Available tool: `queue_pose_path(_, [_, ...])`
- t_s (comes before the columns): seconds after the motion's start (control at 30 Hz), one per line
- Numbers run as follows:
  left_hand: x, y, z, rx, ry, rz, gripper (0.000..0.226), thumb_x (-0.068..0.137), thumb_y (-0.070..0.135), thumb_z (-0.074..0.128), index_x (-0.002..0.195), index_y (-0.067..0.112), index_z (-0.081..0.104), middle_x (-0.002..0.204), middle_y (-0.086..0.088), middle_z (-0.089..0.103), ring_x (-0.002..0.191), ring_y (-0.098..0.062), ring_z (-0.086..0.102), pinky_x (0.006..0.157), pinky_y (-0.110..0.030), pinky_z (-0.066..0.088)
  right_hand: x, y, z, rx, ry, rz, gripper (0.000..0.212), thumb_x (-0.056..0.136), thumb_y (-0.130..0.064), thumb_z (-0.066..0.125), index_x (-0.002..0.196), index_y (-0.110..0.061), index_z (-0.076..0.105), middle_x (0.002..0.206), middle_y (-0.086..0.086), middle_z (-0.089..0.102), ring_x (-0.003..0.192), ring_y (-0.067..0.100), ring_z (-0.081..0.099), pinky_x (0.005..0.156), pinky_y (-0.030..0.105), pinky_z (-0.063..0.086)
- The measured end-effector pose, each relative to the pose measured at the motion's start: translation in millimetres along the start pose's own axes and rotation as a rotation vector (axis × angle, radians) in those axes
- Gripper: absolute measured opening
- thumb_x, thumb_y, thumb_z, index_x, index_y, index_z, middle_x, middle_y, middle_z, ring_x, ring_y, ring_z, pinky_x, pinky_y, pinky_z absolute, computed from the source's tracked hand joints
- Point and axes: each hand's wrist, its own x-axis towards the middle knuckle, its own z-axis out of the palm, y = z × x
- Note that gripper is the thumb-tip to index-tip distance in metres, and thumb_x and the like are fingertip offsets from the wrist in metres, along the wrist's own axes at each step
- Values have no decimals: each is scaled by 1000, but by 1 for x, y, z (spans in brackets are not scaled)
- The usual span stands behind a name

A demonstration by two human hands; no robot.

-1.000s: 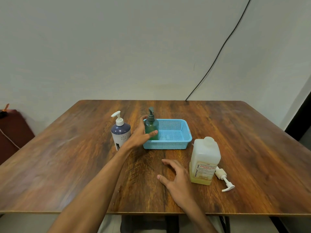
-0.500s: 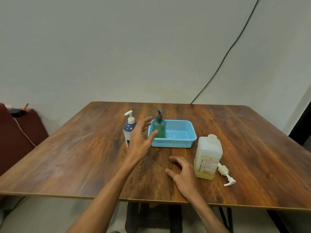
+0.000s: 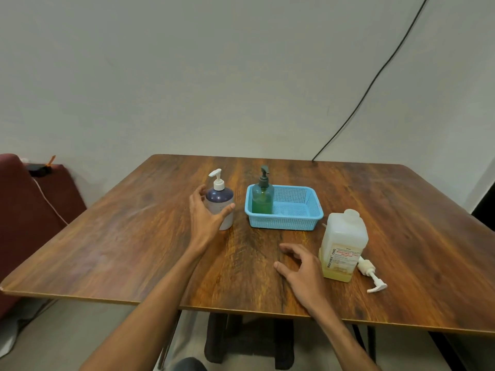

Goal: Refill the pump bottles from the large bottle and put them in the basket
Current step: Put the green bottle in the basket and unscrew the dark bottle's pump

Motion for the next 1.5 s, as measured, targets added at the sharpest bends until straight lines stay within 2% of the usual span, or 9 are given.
queue_pose_path(0.27, [21, -7, 4, 13, -106, 29, 86, 65, 32, 94, 138, 15, 51, 131, -4, 63, 114, -19, 61, 100, -48, 54, 2, 3, 1, 37, 1, -9, 40, 82, -20, 81, 119, -27, 68, 119, -16, 62, 110, -10, 52, 91, 8, 38])
queue_pose_path(0.43, [1, 15, -1, -67, -61, 110, 83, 63, 33, 95, 135, 16, 55, 128, 0, 65, 112, -14, 63, 95, -31, 55, 1, 4, 1, 45, 9, -13, 41, 82, -21, 81, 120, -28, 67, 120, -16, 62, 112, -3, 54, 98, 20, 44])
queue_pose_path(0.67, [-52, 41, 3, -119, -205, 146, 76, 64, 25, 94, 128, 28, 53, 119, 20, 60, 105, 17, 58, 81, -4, 48, -1, 1, 0, 81, -4, -24, 61, 75, -21, 87, 130, -29, 62, 129, -12, 61, 119, 3, 56, 102, 28, 48])
queue_pose_path(0.73, [-62, 41, 8, -114, -237, 143, 77, 63, 23, 95, 127, 26, 53, 118, 17, 61, 104, 19, 57, 82, -5, 49, -1, 0, 0, 105, -26, -29, 73, 71, -24, 90, 135, -31, 56, 131, -12, 60, 119, 1, 55, 100, 24, 47])
queue_pose_path(0.9, [-78, 37, 20, -104, -307, 106, 84, 55, 55, 91, 127, 35, 53, 122, 16, 64, 110, 4, 62, 90, -19, 55, -1, -5, 2, 131, -84, -61, 93, 67, -39, 91, 146, -33, 42, 137, -13, 55, 125, 1, 52, 103, 26, 46])
queue_pose_path(1.0, [-84, 39, 24, -101, -328, 117, 87, 60, 41, 96, 133, 29, 51, 127, 12, 63, 115, -2, 62, 94, -24, 55, 0, -9, 3, 166, -108, -58, 97, 65, -43, 91, 146, -35, 40, 144, -14, 51, 127, 3, 51, 105, 30, 49])
queue_pose_path(1.1, [-88, 44, 25, -122, -347, 131, 83, 63, 34, 95, 132, 33, 49, 122, 21, 60, 115, 3, 60, 90, -12, 51, 3, -15, 7, 197, -144, -58, 99, 67, -36, 91, 149, -36, 35, 149, -13, 47, 131, 6, 48, 108, 34, 47])
queue_pose_path(1.27, [-92, 47, 21, -157, -427, 104, 89, 66, 53, 87, 142, 32, 45, 134, 13, 60, 120, 0, 60, 99, -23, 53, 10, -15, 16, 201, -119, -76, 91, 71, -27, 88, 147, -37, 39, 144, -13, 52, 132, 6, 49, 108, 42, 48])
queue_pose_path(1.5, [-79, 73, 13, -196, -474, 172, 38, 103, 22, 55, 141, 21, 51, 129, 11, 63, 120, 1, 60, 100, -27, 53, 11, -14, 14, 229, -95, -103, 86, 70, -27, 89, 144, -30, 45, 134, -11, 59, 120, 3, 56, 96, 24, 51])
